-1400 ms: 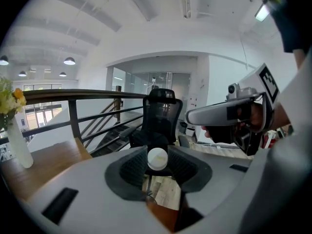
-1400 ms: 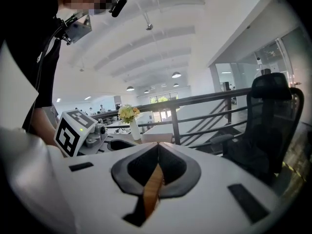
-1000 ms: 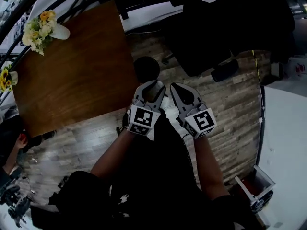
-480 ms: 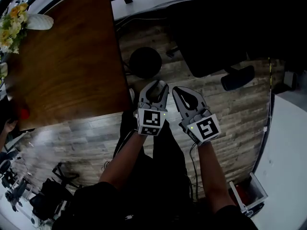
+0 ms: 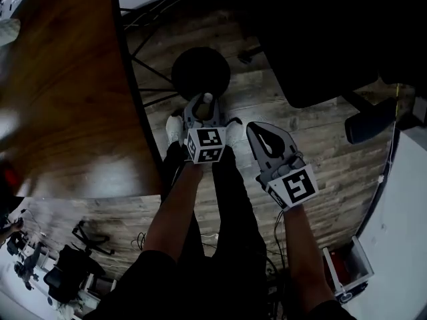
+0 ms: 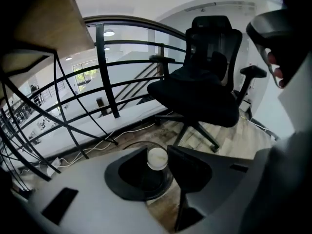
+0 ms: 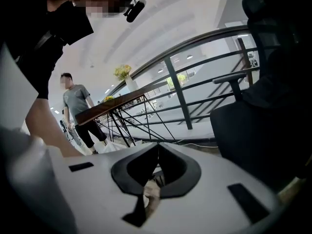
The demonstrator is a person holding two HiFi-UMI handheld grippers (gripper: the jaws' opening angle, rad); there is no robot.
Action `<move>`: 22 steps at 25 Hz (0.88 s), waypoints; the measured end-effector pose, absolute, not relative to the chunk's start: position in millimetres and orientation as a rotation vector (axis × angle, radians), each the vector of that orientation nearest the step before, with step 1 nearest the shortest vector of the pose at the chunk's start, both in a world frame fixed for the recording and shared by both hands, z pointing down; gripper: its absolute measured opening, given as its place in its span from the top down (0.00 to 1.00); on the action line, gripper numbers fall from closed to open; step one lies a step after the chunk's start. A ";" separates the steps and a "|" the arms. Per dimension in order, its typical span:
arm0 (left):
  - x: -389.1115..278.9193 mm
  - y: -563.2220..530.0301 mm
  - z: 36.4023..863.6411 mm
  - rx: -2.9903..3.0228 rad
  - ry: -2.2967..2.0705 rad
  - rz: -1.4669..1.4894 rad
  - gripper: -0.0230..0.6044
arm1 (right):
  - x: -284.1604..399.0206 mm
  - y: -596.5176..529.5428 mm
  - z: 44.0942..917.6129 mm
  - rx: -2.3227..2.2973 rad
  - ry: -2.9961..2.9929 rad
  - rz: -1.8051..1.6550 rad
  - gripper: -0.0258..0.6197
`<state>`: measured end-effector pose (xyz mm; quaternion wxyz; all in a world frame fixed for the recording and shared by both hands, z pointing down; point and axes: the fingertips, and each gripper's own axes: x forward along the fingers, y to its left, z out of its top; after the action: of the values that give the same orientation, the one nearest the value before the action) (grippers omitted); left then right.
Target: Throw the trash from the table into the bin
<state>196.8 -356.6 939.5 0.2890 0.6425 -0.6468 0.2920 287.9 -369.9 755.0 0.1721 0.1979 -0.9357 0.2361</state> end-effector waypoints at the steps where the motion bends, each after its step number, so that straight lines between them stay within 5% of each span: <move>1: 189.9 -354.5 953.1 1.704 -1.730 0.794 0.75 | 286.8 -370.4 763.3 0.563 -2.656 0.669 0.94; 12: 164.8 -339.6 1053.1 1.687 -1.674 0.889 0.75 | 302.5 -360.9 827.0 0.598 -2.589 0.681 0.94; 22: 180.7 -339.9 1017.5 1.713 -1.671 0.845 0.75 | 311.6 -362.5 810.8 0.649 -2.560 0.673 0.94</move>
<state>180.7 -339.9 1017.5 0.2971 0.6445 -0.6287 0.3180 311.6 -362.5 810.8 0.2065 0.2330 -0.9191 0.2416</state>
